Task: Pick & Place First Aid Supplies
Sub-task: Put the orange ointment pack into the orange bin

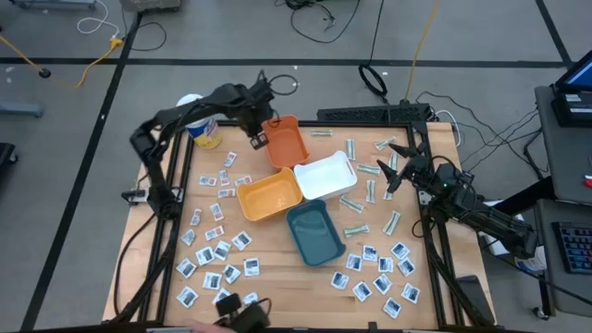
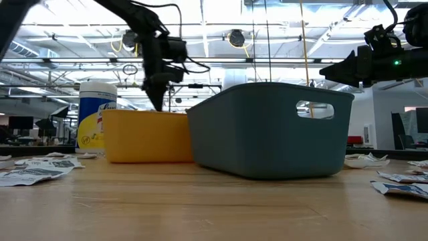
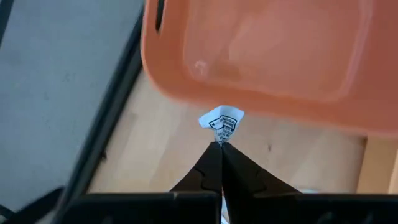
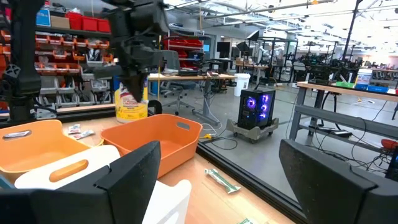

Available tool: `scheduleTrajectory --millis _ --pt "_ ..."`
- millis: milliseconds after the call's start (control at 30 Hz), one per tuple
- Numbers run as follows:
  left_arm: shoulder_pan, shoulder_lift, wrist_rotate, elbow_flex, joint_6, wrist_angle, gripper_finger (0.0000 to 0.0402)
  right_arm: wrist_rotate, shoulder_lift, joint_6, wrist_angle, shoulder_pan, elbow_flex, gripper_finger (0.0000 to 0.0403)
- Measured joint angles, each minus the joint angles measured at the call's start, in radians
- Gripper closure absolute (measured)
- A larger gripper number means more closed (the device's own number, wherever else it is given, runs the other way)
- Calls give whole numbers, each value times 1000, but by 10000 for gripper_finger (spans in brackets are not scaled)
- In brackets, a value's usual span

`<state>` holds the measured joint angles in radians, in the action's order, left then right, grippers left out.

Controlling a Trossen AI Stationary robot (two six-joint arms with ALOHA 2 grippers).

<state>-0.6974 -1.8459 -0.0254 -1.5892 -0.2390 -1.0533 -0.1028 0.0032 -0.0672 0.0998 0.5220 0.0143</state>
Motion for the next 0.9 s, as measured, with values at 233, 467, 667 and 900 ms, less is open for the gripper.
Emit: scheduleTrajectory --millis 233,467,667,900 --pt "13 -156 52 -236 -36 -70 401 0 0 0 0 0 0 80" --pt "39 -227 52 -271 -47 -46 401 0 0 0 0 0 0 80" --pt "69 -295 35 -271 -44 5 401 0 0 0 0 0 0 80" --pt "87 -354 25 -270 -17 49 398 0 0 0 0 0 0 80"
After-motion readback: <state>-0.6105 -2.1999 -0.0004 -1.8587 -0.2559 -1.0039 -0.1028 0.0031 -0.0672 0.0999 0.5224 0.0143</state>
